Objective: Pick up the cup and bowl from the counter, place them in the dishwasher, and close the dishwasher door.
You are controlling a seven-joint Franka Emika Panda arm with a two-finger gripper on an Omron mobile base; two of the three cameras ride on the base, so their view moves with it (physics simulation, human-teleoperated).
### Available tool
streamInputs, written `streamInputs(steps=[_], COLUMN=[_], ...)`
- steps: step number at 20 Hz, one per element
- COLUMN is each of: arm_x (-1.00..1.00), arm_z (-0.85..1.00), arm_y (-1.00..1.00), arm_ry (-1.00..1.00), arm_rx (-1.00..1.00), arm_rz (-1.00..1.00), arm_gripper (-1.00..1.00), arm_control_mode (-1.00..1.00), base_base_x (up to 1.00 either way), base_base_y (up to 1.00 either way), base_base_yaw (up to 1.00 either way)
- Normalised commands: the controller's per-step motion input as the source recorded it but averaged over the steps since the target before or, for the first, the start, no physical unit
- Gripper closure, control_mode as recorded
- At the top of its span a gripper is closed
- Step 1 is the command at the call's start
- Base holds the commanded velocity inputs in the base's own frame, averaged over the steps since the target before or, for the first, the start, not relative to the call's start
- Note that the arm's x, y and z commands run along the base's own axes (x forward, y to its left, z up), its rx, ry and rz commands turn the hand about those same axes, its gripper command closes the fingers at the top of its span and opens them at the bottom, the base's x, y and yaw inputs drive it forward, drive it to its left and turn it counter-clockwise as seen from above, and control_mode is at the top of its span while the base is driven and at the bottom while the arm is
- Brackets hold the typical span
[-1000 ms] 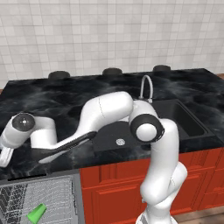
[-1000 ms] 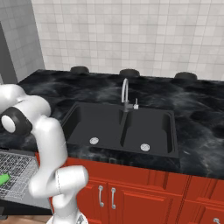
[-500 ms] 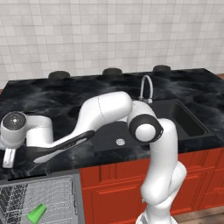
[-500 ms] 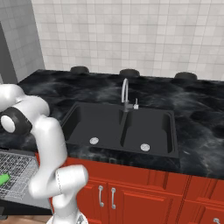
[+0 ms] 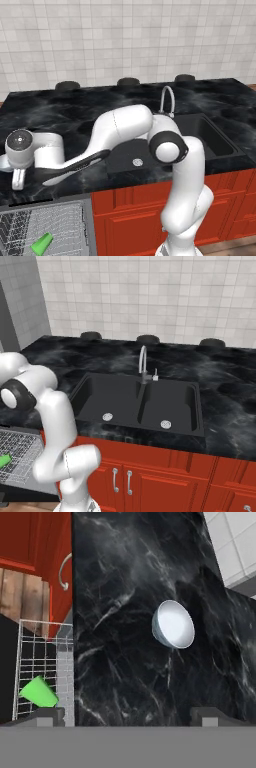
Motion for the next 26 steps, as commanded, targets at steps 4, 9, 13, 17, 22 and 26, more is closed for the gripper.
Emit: streamInputs(steps=[4, 9, 13, 17, 22, 26], arm_x=[0.39, 0.35, 0.31, 0.28, 0.26, 0.26], arm_z=[-0.32, -0.27, -0.08, -0.14, -0.29, -0.27], arm_y=[0.00, 0.24, 0.44, 0.46, 0.35, 0.06], arm_ry=[0.00, 0.00, 0.00, 0.00, 0.00, 0.00], arm_rx=[-0.03, -0.05, -0.05, -0.06, -0.09, -0.10], arm_rz=[0.00, 0.00, 0.00, 0.00, 0.00, 0.00], arm_gripper=[-1.00, -1.00, -1.00, -1.00, -1.00, -1.00], arm_control_mode=[-1.00, -1.00, -1.00, -1.00, -1.00, -1.00], base_base_x=[0.00, 0.00, 0.00, 0.00, 0.00, 0.00], base_base_y=[0.00, 0.00, 0.00, 0.00, 0.00, 0.00], base_base_yaw=[0.00, 0.00, 0.00, 0.00, 0.00, 0.00])
